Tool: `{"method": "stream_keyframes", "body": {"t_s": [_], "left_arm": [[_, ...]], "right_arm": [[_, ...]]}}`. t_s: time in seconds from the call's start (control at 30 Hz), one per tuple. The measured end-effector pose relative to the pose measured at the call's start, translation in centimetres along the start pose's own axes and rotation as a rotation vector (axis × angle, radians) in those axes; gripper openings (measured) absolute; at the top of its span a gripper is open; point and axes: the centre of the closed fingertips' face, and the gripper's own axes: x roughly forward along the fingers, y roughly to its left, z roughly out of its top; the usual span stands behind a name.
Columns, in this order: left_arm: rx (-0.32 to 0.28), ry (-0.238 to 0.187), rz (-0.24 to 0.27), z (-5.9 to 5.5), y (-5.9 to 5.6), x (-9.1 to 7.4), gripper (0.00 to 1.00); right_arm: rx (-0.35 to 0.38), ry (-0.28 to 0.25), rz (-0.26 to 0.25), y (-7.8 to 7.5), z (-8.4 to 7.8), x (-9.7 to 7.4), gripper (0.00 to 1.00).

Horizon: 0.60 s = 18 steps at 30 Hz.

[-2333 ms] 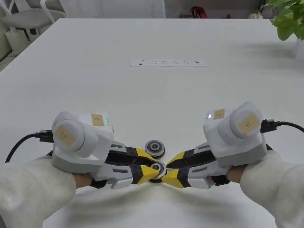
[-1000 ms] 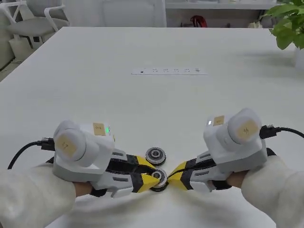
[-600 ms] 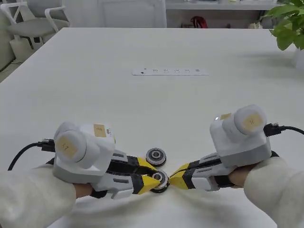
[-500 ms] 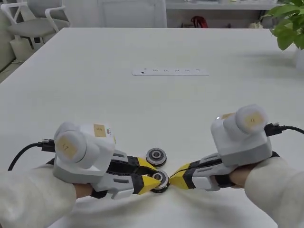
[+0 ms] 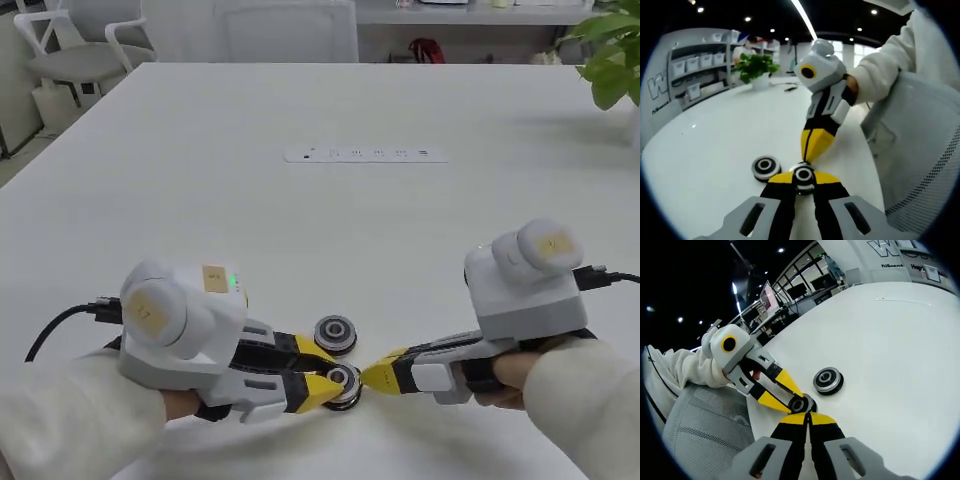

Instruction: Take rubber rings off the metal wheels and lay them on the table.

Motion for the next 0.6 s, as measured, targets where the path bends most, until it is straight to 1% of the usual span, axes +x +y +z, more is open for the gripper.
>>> {"method": "stream_keyframes", "body": {"t_s": [0.2,0.6], "left_arm": [[0.0,0.002,0.002,0.0,-0.07,0.03,0.14],[0.002,0.002,0.002,-0.06,-0.03,-0.03,0.14]], "right_arm": [[0.0,0.005,-0.003,0.0,-0.02,-0.02,0.0],[0.023,0.003,0.004,0.1,0.05,0.0,0.0]]}}
